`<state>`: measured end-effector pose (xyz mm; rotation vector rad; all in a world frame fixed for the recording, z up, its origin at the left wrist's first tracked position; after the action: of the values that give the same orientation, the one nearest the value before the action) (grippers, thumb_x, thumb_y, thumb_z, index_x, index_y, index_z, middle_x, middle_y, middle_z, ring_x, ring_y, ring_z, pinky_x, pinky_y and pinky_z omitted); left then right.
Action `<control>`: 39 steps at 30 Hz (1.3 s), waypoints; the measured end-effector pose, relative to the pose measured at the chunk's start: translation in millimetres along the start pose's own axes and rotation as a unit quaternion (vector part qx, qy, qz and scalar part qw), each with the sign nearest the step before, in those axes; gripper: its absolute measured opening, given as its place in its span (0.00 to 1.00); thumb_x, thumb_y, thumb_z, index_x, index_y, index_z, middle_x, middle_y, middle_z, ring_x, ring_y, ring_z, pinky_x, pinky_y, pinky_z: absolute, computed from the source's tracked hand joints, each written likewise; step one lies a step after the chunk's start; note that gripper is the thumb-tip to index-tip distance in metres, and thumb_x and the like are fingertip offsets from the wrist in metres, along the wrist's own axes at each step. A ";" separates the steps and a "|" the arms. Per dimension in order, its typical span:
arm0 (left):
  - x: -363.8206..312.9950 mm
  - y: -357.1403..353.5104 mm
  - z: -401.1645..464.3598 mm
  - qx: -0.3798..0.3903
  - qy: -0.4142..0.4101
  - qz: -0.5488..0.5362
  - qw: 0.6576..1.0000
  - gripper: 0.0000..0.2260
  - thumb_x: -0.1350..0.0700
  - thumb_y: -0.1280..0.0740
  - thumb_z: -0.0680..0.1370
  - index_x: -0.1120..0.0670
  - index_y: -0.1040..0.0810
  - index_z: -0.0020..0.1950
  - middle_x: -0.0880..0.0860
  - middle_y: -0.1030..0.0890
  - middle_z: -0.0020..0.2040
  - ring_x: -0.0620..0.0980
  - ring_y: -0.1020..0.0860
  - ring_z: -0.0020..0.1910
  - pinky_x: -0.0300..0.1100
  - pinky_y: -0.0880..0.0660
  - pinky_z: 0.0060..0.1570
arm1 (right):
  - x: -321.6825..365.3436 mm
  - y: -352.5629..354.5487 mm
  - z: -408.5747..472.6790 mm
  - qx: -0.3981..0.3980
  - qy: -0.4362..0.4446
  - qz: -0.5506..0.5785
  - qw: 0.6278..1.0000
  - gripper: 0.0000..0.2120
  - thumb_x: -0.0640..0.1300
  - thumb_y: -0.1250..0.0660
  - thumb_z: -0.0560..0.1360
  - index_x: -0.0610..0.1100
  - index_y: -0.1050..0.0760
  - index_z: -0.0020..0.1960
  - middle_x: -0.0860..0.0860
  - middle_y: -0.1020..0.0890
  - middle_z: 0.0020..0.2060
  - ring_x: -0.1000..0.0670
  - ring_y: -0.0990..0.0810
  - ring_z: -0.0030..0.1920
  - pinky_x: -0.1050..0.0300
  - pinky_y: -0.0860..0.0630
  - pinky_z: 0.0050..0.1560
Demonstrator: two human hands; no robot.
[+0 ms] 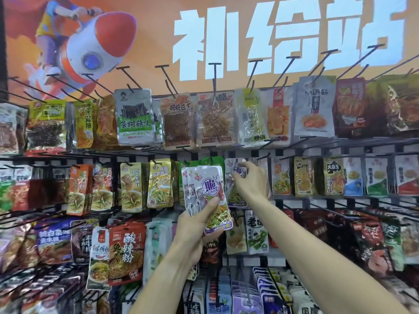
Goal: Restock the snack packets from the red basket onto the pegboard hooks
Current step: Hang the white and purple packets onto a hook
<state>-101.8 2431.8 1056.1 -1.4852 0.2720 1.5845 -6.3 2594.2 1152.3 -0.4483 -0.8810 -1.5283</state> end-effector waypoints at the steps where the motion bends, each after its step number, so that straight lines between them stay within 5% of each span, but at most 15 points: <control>1: 1.2 -0.1 -0.9 0.002 -0.001 0.001 1.000 0.14 0.55 0.20 0.74 0.52 0.19 0.57 0.45 0.11 0.46 0.39 0.13 0.47 0.47 0.14 0.37 | -1.6 6.9 -13.2 -0.015 0.001 0.041 0.999 0.15 0.52 0.30 0.80 0.51 0.22 0.65 0.48 0.22 0.64 0.46 0.23 0.64 0.45 0.27 0.68; 5: 10.6 -6.8 3.0 0.004 -0.002 0.022 1.000 0.18 0.53 0.19 0.72 0.54 0.17 0.59 0.44 0.11 0.47 0.38 0.14 0.46 0.42 0.16 0.34 | -7.3 6.5 -64.9 0.060 -0.023 0.226 0.972 0.19 0.57 0.23 0.74 0.51 0.26 0.57 0.53 0.19 0.53 0.53 0.19 0.54 0.49 0.19 0.57; 8: 16.1 -15.3 4.7 0.008 -0.007 0.018 1.000 0.29 0.51 0.17 0.69 0.58 0.20 0.65 0.51 0.12 0.54 0.40 0.13 0.50 0.46 0.15 0.39 | -11.5 0.7 -74.1 0.093 -0.045 0.256 0.961 0.20 0.50 0.20 0.72 0.51 0.27 0.56 0.50 0.19 0.55 0.50 0.18 0.57 0.45 0.18 0.59; 13: 18.3 -28.7 -2.4 0.077 0.013 -0.025 0.997 0.12 0.50 0.30 0.82 0.54 0.14 0.61 0.53 0.11 0.55 0.52 0.13 0.56 0.52 0.15 0.53 | -13.7 12.0 -68.4 0.085 -0.045 0.292 0.952 0.15 0.41 0.22 0.75 0.47 0.26 0.56 0.47 0.19 0.55 0.49 0.18 0.53 0.45 0.15 0.53; 22: 22.5 -18.7 4.3 0.061 0.023 -0.080 0.995 0.17 0.52 0.29 0.81 0.59 0.18 0.67 0.60 0.14 0.61 0.56 0.15 0.58 0.45 0.15 0.43 | -9.5 10.0 -60.6 0.060 -0.012 0.256 0.965 0.14 0.43 0.22 0.75 0.52 0.26 0.54 0.53 0.19 0.53 0.51 0.20 0.57 0.43 0.18 0.59; 27: 24.1 -10.0 11.1 0.046 0.019 -0.133 0.990 0.16 0.56 0.29 0.81 0.62 0.17 0.66 0.57 0.15 0.48 0.54 0.18 0.48 0.45 0.15 0.44 | -11.1 14.1 -51.8 0.015 -0.007 0.260 0.965 0.14 0.44 0.23 0.75 0.54 0.25 0.54 0.53 0.19 0.55 0.51 0.20 0.58 0.45 0.19 0.58; 32: 19.7 5.4 19.7 -0.010 0.005 -0.161 0.987 0.37 0.54 0.20 0.75 0.61 0.33 0.79 0.62 0.29 0.77 0.67 0.16 0.60 0.48 0.14 0.45 | -1.2 22.7 -28.9 -0.013 0.010 0.240 0.971 0.16 0.42 0.27 0.79 0.52 0.22 0.65 0.57 0.19 0.60 0.54 0.22 0.62 0.54 0.24 0.62; 39: 12.9 9.7 14.3 0.020 -0.016 -0.152 0.988 0.29 0.55 0.26 0.80 0.60 0.32 0.78 0.66 0.22 0.70 0.68 0.15 0.56 0.45 0.14 0.42 | 8.6 19.5 -10.2 -0.001 0.022 0.192 0.981 0.20 0.40 0.27 0.79 0.47 0.22 0.70 0.53 0.19 0.65 0.54 0.24 0.67 0.53 0.28 0.71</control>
<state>-116.6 2442.3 1044.4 -1.3956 0.0543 1.3491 13.1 2581.8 1157.4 -0.5490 -0.7094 -1.1792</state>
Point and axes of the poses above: each hand's wrist, its own z-axis towards the middle knuckle, its own y-axis out of the back of the hand, x = y × z, the point moved 8 cm from there along z, towards the middle knuckle
